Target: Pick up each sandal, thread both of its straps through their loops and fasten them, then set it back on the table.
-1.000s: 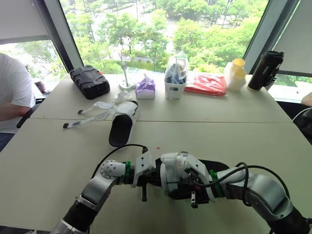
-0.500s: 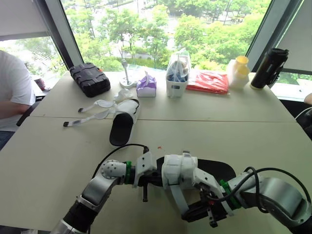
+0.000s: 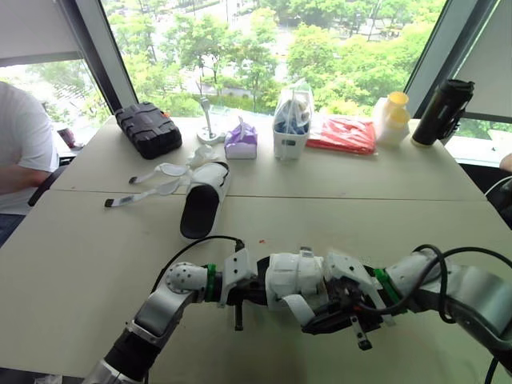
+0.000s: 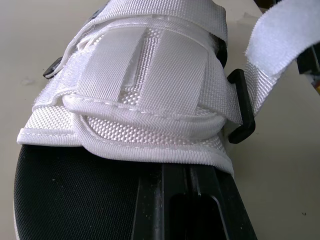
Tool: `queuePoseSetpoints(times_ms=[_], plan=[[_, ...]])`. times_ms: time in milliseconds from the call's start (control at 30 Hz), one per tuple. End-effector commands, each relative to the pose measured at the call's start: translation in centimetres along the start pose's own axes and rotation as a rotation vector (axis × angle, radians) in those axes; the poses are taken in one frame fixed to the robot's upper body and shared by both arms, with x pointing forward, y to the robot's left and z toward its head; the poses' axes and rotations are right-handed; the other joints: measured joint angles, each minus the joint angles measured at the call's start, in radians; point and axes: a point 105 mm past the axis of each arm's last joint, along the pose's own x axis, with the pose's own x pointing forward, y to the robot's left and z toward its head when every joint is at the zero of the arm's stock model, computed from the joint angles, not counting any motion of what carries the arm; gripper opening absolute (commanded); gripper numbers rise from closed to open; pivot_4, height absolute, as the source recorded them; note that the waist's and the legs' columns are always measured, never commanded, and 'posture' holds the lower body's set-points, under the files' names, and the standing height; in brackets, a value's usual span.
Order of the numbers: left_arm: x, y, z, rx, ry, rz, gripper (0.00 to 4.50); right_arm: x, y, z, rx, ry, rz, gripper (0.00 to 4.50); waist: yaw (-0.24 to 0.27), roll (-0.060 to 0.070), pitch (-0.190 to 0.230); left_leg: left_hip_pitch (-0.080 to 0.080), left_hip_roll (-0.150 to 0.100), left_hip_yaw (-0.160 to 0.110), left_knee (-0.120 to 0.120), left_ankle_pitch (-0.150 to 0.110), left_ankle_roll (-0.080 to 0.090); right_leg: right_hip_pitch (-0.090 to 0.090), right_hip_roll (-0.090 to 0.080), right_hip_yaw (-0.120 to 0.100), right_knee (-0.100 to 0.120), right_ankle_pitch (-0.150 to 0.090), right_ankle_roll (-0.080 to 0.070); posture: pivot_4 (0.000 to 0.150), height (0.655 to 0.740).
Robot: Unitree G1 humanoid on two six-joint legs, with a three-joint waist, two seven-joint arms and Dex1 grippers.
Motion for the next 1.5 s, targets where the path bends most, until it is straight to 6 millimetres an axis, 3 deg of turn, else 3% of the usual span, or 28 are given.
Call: queuePoseSetpoints(times_ms=[33, 167, 400, 600, 700, 800, 967, 1233, 1500], plan=[[0.8, -1.8, -4.9, -0.144, 0.144, -0.056, 0.0, -1.4, -0.7, 2.6, -0.048, -0.068, -0.041, 0.05, 0.008, 0.0, 0.0, 0.0, 0.0, 0.0, 0.0, 0.0, 0.0, 0.0, 0.0, 0.0, 0.0, 0.0, 0.0, 0.15, 0.74], [0.9, -1.8, -4.9, -0.139, 0.143, -0.062, 0.0, -1.8, -3.0, 4.0, -0.019, -0.13, -0.102, 0.05, 0.014, 0.0, 0.002, 0.0, 0.0, 0.0, 0.001, 0.0, -0.001, -0.001, 0.0, 0.0, 0.001, 0.0, 0.0, 0.15, 0.74], [1.0, -1.6, -4.8, -0.13, 0.14, -0.059, 0.0, -0.2, -6.3, 3.3, 0.038, -0.126, -0.189, 0.05, 0.013, 0.001, 0.001, 0.0, 0.0, 0.0, 0.002, 0.001, -0.001, -0.001, 0.0, 0.0, 0.004, 0.0, 0.0, 0.15, 0.74], [0.9, -1.5, -4.8, -0.13, 0.141, -0.05, 0.0, 0.5, -8.3, 3.0, 0.098, -0.119, -0.258, 0.05, 0.007, 0.001, 0.001, 0.002, 0.0, 0.0, 0.003, 0.003, -0.003, 0.0, 0.001, 0.001, 0.006, 0.002, -0.002, 0.15, 0.74], [0.8, -1.4, -4.9, -0.129, 0.141, -0.045, 0.0, 0.7, -8.2, 3.1, 0.097, -0.118, -0.25, 0.05, 0.006, 0.001, 0.001, 0.002, 0.002, 0.0, 0.003, 0.003, -0.001, 0.0, 0.002, 0.001, 0.008, 0.003, -0.004, 0.15, 0.74], [0.8, -1.3, -4.8, -0.127, 0.14, -0.04, 0.0, 0.9, -8.0, 3.3, 0.126, -0.134, -0.231, 0.98, 0.006, 0.001, 0.001, 0.004, 0.002, 0.0, 0.004, 0.005, -0.003, -0.001, 0.002, 0.001, 0.013, 0.003, -0.004, 0.15, 0.74], [0.7, -1.1, -4.8, -0.123, 0.14, -0.034, 0.0, 1.4, -9.3, 3.1, 0.214, -0.131, -0.302, 3.52, 0.008, 0.001, 0.001, 0.003, 0.002, -0.001, 0.004, 0.006, -0.003, -0.003, 0.002, 0.001, 0.016, 0.004, -0.003, 0.15, 0.74], [0.6, -1.0, -4.8, -0.122, 0.14, -0.032, 0.0, 1.8, -11.7, 2.6, 0.261, -0.106, -0.443, 3.52, 0.007, 0.001, 0.001, 0.002, 0.001, -0.001, 0.003, 0.009, -0.008, -0.004, 0.002, 0.001, 0.015, 0.004, -0.004, 0.15, 0.74], [0.5, -1.0, -4.9, -0.124, 0.144, -0.034, 0.0, 1.7, -11.6, 4.9, 0.334, -0.201, -0.362, 3.52, 0.006, 0.001, 0.001, 0.002, 0.001, -0.001, 0.003, 0.008, -0.006, -0.004, 0.002, 0.001, 0.016, 0.004, -0.004, 0.15, 0.74]])
